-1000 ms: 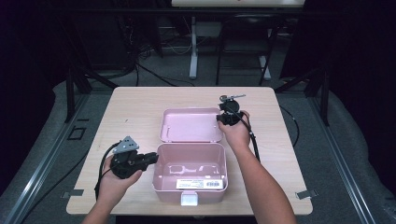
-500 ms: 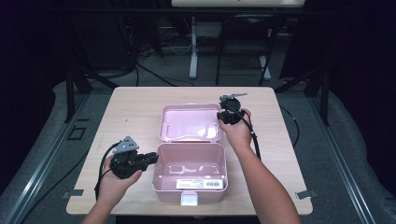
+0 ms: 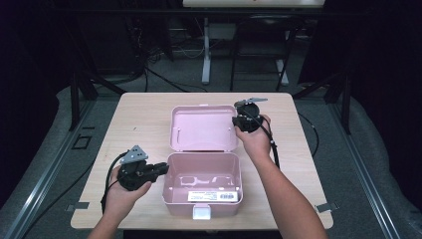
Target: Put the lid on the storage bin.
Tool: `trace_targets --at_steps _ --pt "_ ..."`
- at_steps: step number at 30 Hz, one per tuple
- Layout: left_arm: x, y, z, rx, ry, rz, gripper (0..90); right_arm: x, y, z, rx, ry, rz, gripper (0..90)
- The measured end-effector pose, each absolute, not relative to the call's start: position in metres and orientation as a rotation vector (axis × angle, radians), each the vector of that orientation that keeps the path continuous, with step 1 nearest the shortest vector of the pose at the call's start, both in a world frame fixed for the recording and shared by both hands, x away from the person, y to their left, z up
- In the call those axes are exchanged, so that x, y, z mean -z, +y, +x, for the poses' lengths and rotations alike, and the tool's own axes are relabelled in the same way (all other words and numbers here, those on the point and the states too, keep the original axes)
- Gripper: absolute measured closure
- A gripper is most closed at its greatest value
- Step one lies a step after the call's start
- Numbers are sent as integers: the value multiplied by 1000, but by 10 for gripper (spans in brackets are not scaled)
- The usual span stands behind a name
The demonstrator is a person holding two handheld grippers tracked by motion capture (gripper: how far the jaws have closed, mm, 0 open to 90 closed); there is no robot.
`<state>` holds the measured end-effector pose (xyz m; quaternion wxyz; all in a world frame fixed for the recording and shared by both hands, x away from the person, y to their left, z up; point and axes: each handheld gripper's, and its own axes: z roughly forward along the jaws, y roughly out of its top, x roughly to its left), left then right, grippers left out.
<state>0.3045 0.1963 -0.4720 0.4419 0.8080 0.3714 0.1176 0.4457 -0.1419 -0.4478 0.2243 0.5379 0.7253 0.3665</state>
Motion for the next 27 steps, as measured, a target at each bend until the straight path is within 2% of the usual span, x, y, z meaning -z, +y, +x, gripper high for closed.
trace_targets --at_steps 27 --pt "473 196 304 -293 930 1998 811 426 -147 414 -1139 1916 1384 839"
